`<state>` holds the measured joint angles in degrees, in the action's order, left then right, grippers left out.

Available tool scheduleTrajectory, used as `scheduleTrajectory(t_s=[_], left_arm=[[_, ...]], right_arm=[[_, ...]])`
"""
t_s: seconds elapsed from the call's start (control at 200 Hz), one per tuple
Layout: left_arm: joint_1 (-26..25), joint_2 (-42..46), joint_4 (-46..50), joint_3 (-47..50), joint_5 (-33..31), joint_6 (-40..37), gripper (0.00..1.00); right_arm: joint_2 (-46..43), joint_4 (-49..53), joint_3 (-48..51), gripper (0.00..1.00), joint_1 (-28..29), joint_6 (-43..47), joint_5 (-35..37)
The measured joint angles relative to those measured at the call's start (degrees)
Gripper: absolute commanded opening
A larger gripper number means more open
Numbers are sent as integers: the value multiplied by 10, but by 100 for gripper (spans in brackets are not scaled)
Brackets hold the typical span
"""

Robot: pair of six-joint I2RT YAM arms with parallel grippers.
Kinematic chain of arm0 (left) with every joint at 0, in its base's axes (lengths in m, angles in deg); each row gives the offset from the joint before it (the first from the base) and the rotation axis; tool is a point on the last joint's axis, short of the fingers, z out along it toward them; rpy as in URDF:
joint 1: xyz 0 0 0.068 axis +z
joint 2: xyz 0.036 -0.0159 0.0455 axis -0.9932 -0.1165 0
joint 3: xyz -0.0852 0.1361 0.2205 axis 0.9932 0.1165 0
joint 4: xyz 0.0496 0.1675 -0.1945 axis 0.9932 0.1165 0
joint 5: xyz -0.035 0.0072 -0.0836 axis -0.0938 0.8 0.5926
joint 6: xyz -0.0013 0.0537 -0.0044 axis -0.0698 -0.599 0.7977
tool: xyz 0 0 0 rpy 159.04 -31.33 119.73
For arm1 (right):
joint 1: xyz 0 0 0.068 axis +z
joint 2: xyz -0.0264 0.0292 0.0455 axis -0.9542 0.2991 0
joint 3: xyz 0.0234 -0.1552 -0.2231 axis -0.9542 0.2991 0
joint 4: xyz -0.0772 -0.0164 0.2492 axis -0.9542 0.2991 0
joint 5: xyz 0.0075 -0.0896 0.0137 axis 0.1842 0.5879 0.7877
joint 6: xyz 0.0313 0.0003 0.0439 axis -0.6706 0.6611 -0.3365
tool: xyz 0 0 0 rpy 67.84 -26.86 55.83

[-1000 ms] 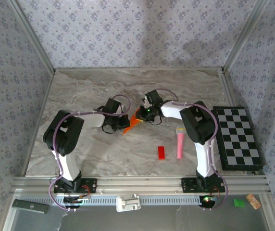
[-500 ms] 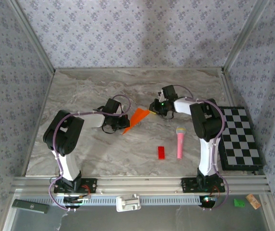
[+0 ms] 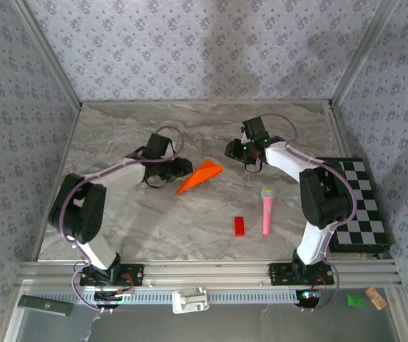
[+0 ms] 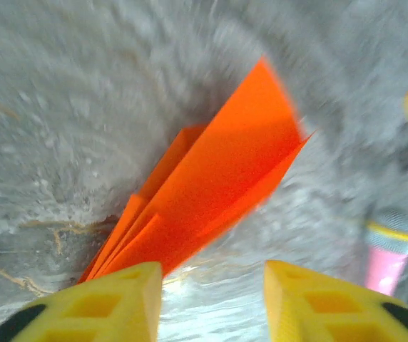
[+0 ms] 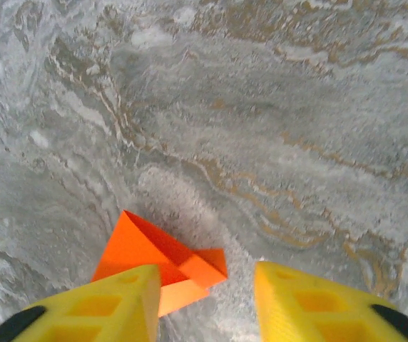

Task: Fold a paper plane with a square sheet of paper (pick it up from the middle)
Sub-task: Fold the wing for the fifth time at the center of the table, then turn over the paper plane at the center of the table.

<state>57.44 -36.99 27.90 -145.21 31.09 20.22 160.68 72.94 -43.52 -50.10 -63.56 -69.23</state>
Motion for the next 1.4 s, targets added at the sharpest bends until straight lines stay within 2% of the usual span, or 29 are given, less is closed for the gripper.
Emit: scheduleTrajectory(t_s=[0.15, 0.415, 0.67, 0.81, 1.084, 1.399], left_arm=[[50, 73, 21, 3, -20, -5, 64], [132, 187, 65, 82, -107, -33, 97], [177, 231, 87, 123, -135, -64, 98], [184, 234, 89, 138, -135, -74, 99], [184, 237, 91, 141, -135, -80, 99], [184, 238, 91, 141, -133, -80, 100]], right_arm=[[-2, 57, -17, 56, 51, -22, 48], [38, 130, -108, 65, 158, -120, 116], [134, 191, -195, 70, 205, -212, 141], [154, 228, -218, 68, 215, -254, 165], [154, 256, -207, 50, 218, -313, 194], [154, 258, -200, 32, 219, -327, 195]])
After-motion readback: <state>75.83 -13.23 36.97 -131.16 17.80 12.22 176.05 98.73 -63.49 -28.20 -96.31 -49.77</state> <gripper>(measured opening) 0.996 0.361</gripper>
